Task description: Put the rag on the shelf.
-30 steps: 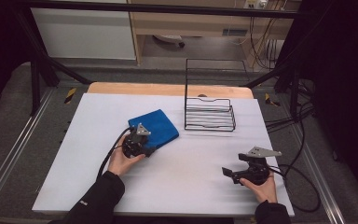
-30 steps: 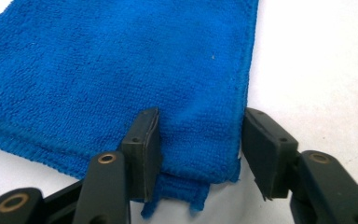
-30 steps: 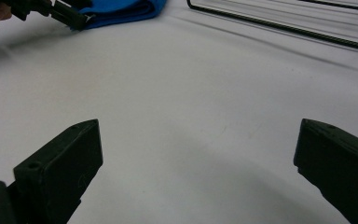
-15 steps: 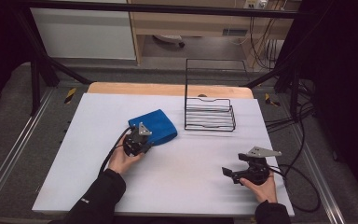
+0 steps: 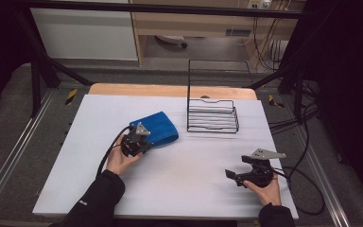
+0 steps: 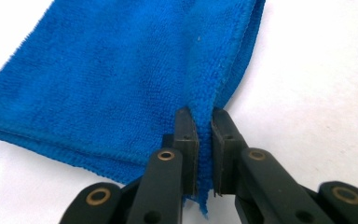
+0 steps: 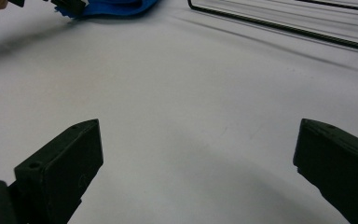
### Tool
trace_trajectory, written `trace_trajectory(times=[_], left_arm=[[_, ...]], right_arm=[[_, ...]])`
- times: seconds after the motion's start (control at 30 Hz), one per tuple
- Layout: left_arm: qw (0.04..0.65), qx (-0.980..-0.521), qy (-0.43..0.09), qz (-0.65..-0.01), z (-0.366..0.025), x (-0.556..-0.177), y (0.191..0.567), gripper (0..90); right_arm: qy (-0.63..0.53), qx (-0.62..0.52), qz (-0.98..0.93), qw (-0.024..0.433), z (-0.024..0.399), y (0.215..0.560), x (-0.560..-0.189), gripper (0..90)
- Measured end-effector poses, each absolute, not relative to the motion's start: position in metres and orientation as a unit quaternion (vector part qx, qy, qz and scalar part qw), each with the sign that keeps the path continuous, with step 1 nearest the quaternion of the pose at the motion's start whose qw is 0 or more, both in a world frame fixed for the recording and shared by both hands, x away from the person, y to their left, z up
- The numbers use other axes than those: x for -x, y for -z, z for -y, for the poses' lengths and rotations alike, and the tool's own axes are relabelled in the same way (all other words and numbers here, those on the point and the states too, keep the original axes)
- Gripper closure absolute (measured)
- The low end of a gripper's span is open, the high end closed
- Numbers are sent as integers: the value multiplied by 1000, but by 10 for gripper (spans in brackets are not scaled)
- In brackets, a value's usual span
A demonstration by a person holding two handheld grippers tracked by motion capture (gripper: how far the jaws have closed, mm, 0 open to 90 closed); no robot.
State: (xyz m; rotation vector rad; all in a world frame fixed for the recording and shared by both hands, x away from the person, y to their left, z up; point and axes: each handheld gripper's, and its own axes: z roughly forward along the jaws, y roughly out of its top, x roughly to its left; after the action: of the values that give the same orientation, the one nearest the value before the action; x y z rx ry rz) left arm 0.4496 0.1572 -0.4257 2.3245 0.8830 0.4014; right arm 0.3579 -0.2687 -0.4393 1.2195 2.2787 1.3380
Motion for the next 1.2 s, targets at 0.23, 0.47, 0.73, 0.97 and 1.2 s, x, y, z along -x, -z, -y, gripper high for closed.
trace_trajectory(times=[0.23,0.47,0.73,0.97,1.2], left_arm=[[313,-887,-129,-313,-159,-434,416,830],[325,-890,-109,-301,-158,-413,419,829],[341,-885,-95,-301,-157,-393,423,828],[352,-886,-82,-290,-158,-374,424,827],[361,-885,-64,-286,-159,-357,428,825]], right_arm=[[-457,-417,-778,114,269,439,-358,20],[-456,-419,-777,112,268,439,-357,20],[-455,-419,-778,112,268,439,-357,20],[-456,-419,-777,112,268,439,-357,20],[-457,-419,-777,111,268,439,-357,22]])
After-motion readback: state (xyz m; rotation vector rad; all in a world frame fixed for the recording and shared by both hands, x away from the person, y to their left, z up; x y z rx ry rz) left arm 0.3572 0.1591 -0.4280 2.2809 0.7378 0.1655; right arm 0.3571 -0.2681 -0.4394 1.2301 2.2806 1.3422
